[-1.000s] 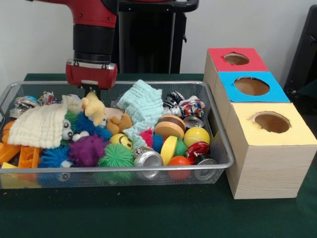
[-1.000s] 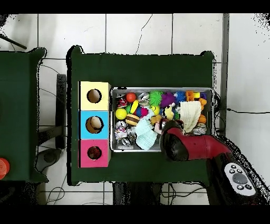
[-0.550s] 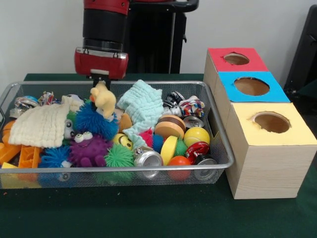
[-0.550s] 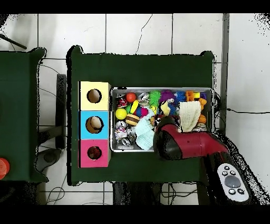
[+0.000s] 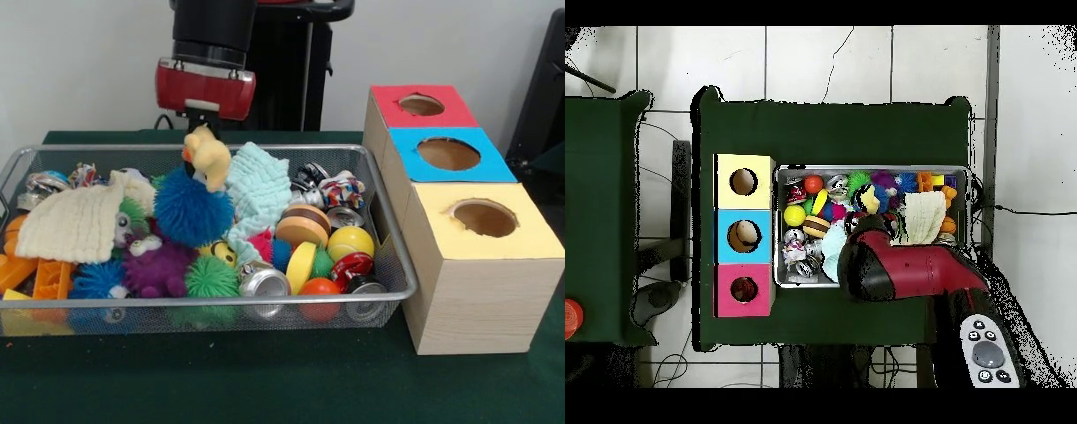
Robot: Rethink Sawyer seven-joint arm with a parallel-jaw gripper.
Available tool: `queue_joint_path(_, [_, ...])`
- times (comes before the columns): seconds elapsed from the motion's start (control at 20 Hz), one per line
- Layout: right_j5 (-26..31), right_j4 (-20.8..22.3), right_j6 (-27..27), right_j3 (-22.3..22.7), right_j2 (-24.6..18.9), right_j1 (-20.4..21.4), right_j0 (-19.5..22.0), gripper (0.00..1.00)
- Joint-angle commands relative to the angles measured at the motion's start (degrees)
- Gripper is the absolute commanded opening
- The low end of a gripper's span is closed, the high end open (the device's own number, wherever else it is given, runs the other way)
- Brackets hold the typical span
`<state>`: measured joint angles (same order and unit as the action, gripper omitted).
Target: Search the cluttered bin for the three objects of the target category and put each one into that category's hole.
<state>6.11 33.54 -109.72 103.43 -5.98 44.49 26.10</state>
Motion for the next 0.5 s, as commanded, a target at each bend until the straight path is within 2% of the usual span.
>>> queue_joint_path(0.05, [6.99, -3.65, -6.82, 1.62, 1.83, 3.0, -3.04, 0.0])
queue_joint_path(0.5, [5.74, -5.17, -7.48, 2.7, 4.81, 3.62, -6.26, 0.0])
